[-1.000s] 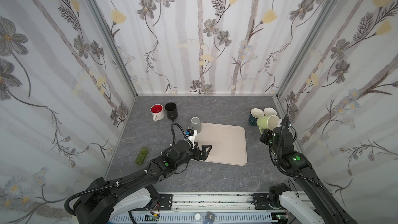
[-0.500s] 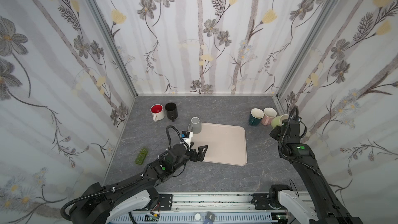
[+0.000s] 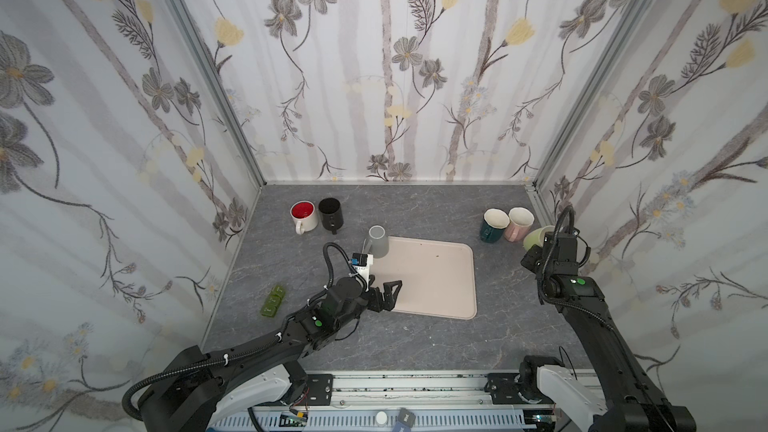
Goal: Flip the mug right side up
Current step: 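Lower the light-green mug upright beside the dark-green mug, open right gripper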
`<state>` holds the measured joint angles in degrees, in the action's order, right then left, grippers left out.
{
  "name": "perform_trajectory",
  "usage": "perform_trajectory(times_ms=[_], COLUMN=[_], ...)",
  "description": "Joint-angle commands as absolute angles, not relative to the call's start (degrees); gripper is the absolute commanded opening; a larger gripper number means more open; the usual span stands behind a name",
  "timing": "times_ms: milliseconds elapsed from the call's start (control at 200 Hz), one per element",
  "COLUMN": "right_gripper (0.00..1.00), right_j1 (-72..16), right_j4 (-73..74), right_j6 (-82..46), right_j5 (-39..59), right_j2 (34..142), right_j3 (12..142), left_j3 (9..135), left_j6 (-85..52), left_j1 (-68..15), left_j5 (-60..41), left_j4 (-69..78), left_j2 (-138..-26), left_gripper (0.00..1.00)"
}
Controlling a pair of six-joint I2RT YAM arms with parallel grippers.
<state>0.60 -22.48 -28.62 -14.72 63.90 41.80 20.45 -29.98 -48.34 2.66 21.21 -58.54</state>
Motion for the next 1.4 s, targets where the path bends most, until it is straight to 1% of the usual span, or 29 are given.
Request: perform_trajectory(times_ms=[0, 65, 210, 415, 620, 814, 939, 1179, 1399], right_gripper=[0.00, 0.00, 0.00, 0.00, 0.00, 0.00, 0.00, 0.00, 0.00], right_j1=[-3.20, -7.04, -12.38, -17.14, -18.32, -18.63, -18.63, -18.76, -18.33], right_j4=[-18.11, -18.67, -17.96, -18.68, -18.02, -20.29, -18.78, -20.62, -24.52], right_j6=[-29.12, -29.53, -30.71, -29.32, -27.83, -26.15, -26.98, -26.87, -26.54], right_j5=[-13.07, -13.98, -12.14, -13.88, -12.58, -11.89, -13.72, -17.90, -22.78], right_j2=[63.76, 64.63, 68.03, 80.00, 92.54, 104.25, 108.00, 112.90, 119.69], right_j3=[42.44, 45.66, 50.61, 60.69, 68.89, 76.91, 77.77, 80.45, 84.18], left_j3=[20.57, 20.65, 20.91, 21.16, 21.11, 21.27, 21.28, 21.60, 21.70], left_j6=[-30.35, -30.48, -30.70, -30.44, -29.51, -29.07, -28.94, -29.09, -29.53], left_j1=[-48.29, -48.32, -48.38, -48.34, -48.32, -48.33, -48.26, -48.34, -48.34], left_j5=[3.16, 3.12, 2.47, 2.37, 3.68, 4.17, 4.31, 4.22, 3.78], left_j4=[23.55, 23.76, 24.43, 24.61, 24.24, 24.17, 24.26, 24.26, 24.26], left_j2=[-59.10, -59.79, -61.46, -62.50, -62.58, -63.26, -63.72, -64.53, -64.86], left_gripper=[1.00, 1.00, 1.00, 1.00, 1.00, 1.00, 1.00, 1.00, 1.00])
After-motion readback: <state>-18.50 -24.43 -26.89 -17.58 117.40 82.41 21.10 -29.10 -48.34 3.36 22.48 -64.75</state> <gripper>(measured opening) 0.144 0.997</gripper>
